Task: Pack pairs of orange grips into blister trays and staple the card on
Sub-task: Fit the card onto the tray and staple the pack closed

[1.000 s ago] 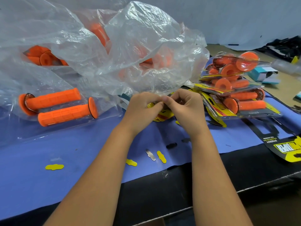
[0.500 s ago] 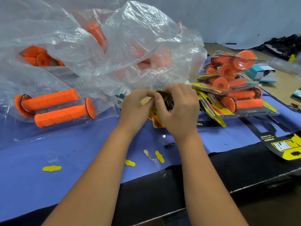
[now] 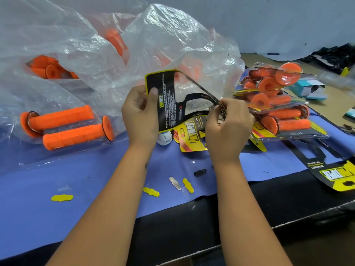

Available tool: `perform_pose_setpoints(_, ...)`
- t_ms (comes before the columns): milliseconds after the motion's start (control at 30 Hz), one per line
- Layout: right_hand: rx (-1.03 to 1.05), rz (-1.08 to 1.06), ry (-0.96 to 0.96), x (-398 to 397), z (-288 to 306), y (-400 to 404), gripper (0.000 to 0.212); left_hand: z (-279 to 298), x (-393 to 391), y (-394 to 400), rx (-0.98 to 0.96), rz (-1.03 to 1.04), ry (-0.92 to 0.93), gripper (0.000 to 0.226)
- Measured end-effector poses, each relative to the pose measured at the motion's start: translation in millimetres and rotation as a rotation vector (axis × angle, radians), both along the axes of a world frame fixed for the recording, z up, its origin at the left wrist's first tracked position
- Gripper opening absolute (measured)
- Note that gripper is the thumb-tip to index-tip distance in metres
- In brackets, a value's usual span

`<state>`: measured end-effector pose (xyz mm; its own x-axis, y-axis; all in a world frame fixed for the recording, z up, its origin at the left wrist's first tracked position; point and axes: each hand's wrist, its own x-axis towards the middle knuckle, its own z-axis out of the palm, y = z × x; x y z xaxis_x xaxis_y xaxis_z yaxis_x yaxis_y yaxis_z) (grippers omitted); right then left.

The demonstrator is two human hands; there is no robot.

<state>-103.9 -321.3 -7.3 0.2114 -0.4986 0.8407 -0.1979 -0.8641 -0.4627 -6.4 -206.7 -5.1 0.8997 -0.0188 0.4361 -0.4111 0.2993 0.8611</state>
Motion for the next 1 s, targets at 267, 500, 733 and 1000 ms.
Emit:
perform_pose_setpoints(267,0.398,0.162,-0.295,3,3,-1,0.012,-3,18,12,0.195,0.068,0.045,0.014)
perform_pose_setpoints(500,0.343,0.182,-0.145,8,-7,-2,0.017,11,18,33,0.305,-0.205,0.07,0.027)
perform_pose_setpoints(733,-0.023,0.154,-0.068,17,7,31,0.036,21,32,96,0.427,-0.145,0.031,0.035)
perform_pose_setpoints(1000,0.39,1.096,0.389,44,42,147,0.046,41,38,166,-0.108,-0.183,0.168,0.018)
